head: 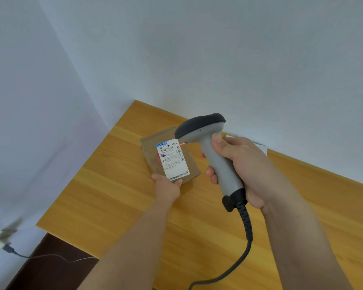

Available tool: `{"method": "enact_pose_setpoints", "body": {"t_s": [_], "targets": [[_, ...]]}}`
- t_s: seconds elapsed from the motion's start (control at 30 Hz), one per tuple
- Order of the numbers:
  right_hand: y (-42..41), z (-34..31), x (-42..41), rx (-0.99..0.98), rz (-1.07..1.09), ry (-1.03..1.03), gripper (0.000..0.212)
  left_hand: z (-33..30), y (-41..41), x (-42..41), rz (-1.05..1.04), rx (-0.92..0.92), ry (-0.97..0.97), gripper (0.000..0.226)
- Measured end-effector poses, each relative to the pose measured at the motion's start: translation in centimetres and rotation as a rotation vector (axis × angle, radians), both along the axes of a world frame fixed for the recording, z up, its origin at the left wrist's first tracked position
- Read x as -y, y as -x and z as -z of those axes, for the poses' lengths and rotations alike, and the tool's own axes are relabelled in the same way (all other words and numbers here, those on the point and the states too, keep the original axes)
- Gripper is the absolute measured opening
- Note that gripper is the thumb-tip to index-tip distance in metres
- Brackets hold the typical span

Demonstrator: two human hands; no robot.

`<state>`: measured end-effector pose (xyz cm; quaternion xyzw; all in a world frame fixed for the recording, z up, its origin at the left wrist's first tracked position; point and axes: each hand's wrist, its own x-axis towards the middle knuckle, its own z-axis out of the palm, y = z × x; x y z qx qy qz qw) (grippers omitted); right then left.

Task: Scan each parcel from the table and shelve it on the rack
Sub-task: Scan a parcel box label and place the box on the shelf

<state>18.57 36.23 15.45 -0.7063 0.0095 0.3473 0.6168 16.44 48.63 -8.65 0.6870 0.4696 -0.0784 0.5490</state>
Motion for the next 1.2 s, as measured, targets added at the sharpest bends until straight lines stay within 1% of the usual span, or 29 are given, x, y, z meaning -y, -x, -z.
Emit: {"method": "enact_pose_setpoints", "body": {"t_s": [0.23, 0.47, 0.73, 0.87, 0.97, 1.1, 1.2], "targets": [[-0.4, -0.7, -0.2, -0.003, 0.026, 0.013, 0.034, -1.2, -1.1, -1.0, -0.048, -0.074, 0.054, 0.063], [-0.6, -1.4, -0.6, -0.004, 0.03, 0.034, 0.035, -1.6, -1.6, -1.8, -0.09, -0.111, 0.108, 0.069], [-0.7, -2.2, -0.9, 0.087, 0.045, 0.069, 0.035, -0.9, -1.6, -1.7, -0.107, -0.095, 0.13, 0.068], [-0.8, -2.3, -0.4, 0.078, -0.004, 0.094, 0.037, -0.6, -1.5, -1.7, -0.128, -0.085, 0.14, 0.067], [-0.6, -1.3, 0.0, 0.022, 0.064, -0.008, 0.035, -0.3, -1.3, -2.0, -0.177, -0.072, 0.176, 0.062], [-0.3, 0.9, 1.1, -0.104, 0.164, -0.171, 0.028, -0.4, 0.5, -2.2, -0.239, -0.037, 0.212, 0.065], [0.6, 2.8, 2.2, -0.102, 0.199, -0.173, 0.028, -1.2, 3.4, -2.1, -0.27, 0.017, 0.259, 0.069]]}}
